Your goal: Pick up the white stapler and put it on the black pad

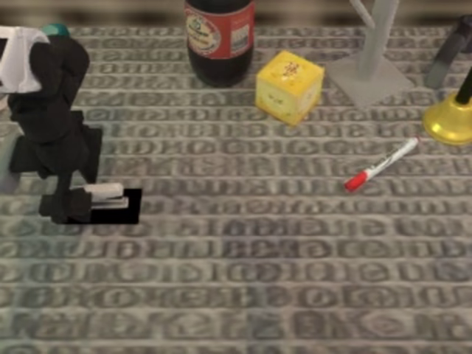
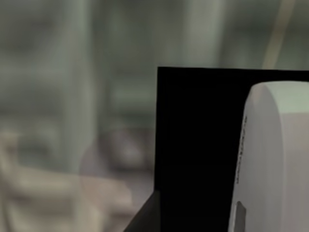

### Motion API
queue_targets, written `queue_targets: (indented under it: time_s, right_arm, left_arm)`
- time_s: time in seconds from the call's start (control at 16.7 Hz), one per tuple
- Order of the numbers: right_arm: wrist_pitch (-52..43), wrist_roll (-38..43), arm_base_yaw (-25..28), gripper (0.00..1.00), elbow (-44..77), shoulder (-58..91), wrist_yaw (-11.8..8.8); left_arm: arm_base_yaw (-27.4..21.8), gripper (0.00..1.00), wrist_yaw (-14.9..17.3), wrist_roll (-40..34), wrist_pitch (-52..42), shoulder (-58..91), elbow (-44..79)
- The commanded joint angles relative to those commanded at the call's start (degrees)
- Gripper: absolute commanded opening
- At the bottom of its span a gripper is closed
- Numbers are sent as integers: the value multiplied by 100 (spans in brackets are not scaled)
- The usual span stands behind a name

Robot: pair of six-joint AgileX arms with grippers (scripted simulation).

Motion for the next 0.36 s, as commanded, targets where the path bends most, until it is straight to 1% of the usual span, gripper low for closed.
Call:
queue_targets:
  time_s: [0.06, 0.36]
  right_arm:
    - [0, 0, 0, 100, 0, 0, 0]
    - [0, 0, 0, 100, 0, 0, 0]
  left_arm:
    - [0, 100, 0, 0, 0, 0, 0]
    - [0, 100, 0, 0, 0, 0, 0]
